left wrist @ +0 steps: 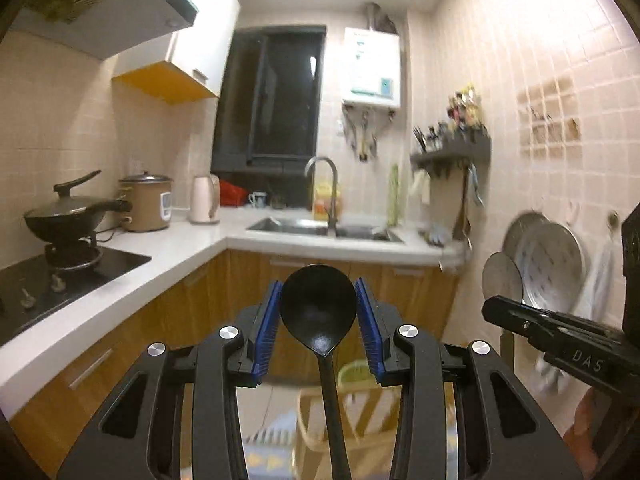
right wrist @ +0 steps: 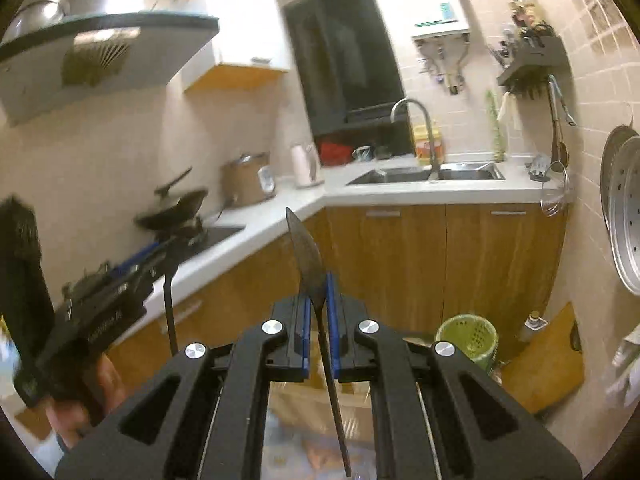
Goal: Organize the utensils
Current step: 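Lift both held utensils over the beige holder and open both tools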
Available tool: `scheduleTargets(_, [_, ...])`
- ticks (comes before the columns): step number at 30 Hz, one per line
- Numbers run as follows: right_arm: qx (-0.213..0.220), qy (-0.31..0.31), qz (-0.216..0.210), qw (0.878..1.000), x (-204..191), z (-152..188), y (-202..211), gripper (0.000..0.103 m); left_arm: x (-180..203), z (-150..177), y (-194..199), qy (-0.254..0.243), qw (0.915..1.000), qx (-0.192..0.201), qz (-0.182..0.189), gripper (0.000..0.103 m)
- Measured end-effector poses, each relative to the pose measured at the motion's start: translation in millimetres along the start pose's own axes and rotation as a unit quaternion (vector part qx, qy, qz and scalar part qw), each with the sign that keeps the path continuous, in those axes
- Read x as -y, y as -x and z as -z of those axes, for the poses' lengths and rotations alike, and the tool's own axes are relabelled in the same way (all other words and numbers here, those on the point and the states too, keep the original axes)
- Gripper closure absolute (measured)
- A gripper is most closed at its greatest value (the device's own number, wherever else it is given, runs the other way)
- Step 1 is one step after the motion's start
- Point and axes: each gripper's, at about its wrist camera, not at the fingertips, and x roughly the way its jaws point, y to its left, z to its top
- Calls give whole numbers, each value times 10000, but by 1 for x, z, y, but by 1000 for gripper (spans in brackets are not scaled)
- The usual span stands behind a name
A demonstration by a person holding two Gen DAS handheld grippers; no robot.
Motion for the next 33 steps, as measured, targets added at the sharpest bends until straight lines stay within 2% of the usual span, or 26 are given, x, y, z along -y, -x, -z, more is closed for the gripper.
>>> scheduleTargets(3, [66,-99,163,9998,22,-3,-22,97,2,7,-29,25,9997,127,-203,68])
scheduleTargets(6, [111,-218,169,9996,39,5,-47,97,-3,15,-48,166,9997,53,-169,68])
scheduleTargets(13, [180,-218,158,9995,54,18,-63,97,-5,31,-73,305,9991,67,-294,68])
scheduleTargets(16, [187,-225,105,9995,55,12,-63,97,-6,35,-75,279,9992,55,-286,68])
scheduleTargets(19, [305,-101,231,9992,50,11,-60,97,-5,36,-74,249,9992,103,-292,68])
scheduleTargets(22, [287,-108,226,9993,55,18,-66,97,-5,40,-78,236,9990,105,-366,68])
scheduleTargets(26, [222,-192,-82,9995,62,33,-72,97,-2,50,-80,93,9988,132,-471,68])
scheduleTargets(30, [379,-106,-201,9990,61,45,-67,97,1,59,-77,-85,9984,150,-531,67])
scheduleTargets(33, [265,-171,-294,9991,62,54,-63,97,2,64,-74,-132,9987,97,-476,67])
